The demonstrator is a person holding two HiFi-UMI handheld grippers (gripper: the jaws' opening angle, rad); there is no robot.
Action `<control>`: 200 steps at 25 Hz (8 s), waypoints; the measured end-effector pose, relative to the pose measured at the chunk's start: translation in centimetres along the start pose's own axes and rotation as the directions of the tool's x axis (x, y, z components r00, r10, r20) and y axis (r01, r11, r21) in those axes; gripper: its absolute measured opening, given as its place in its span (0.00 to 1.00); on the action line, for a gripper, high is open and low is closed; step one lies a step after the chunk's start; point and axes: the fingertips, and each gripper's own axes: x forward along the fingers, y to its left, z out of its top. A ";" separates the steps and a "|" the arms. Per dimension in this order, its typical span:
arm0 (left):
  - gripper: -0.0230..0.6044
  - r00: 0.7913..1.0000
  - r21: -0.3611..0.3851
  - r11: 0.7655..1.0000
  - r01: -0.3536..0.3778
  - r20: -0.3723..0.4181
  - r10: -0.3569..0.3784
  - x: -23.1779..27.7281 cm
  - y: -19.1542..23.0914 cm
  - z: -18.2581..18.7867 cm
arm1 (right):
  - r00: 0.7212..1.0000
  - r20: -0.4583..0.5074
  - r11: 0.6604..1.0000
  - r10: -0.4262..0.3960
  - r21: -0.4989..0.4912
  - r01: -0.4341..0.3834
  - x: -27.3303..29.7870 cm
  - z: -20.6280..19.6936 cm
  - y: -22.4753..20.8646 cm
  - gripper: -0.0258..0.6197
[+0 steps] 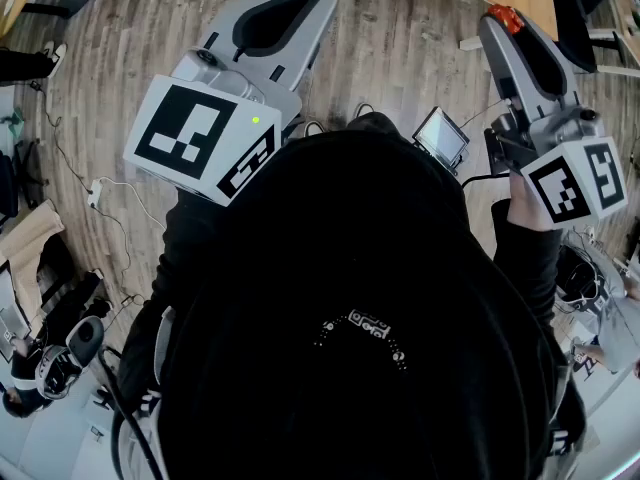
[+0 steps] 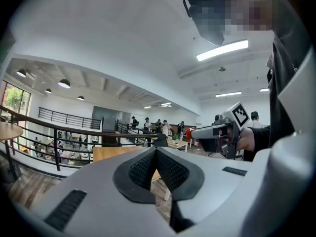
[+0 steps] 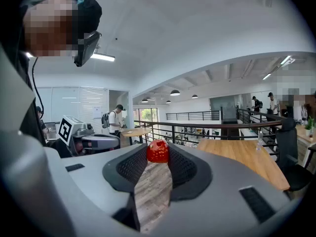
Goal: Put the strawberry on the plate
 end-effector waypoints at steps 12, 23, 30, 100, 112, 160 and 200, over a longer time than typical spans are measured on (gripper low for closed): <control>0.03 1.000 -0.052 0.999 0.002 -0.006 -0.002 0.8 -1.2 -0.9 | 0.989 -0.009 0.988 0.148 0.037 -0.147 1.5 -0.6 1.0 0.26; 0.03 0.998 -0.053 0.998 -0.039 -0.045 0.036 2.6 -0.3 -1.2 | 0.981 -0.001 0.979 0.194 0.067 -0.193 2.1 -0.9 -2.1 0.26; 0.03 0.998 0.071 0.997 0.018 -0.059 -0.014 5.5 -2.1 1.9 | 0.987 0.041 0.985 0.158 0.063 -0.160 0.6 1.6 -6.1 0.26; 0.03 0.936 -0.031 0.943 0.332 -0.110 -0.333 27.4 -8.7 5.6 | 0.982 0.149 0.989 -0.114 0.108 0.098 -6.9 5.5 -28.2 0.26; 0.03 0.935 -0.072 0.939 0.335 -0.102 -0.341 32.3 2.9 4.3 | 0.994 0.091 0.994 -0.064 0.099 0.055 6.7 6.4 -30.9 0.26; 0.03 0.953 -0.203 0.937 0.285 -0.047 -0.300 34.0 27.4 1.7 | 0.999 -0.037 0.996 0.028 0.080 -0.025 33.2 9.5 -28.3 0.26; 0.03 0.969 -0.234 0.954 0.186 -0.117 -0.217 32.8 24.1 -1.0 | 0.988 -0.004 0.981 0.157 0.117 -0.155 32.3 7.8 -28.5 0.26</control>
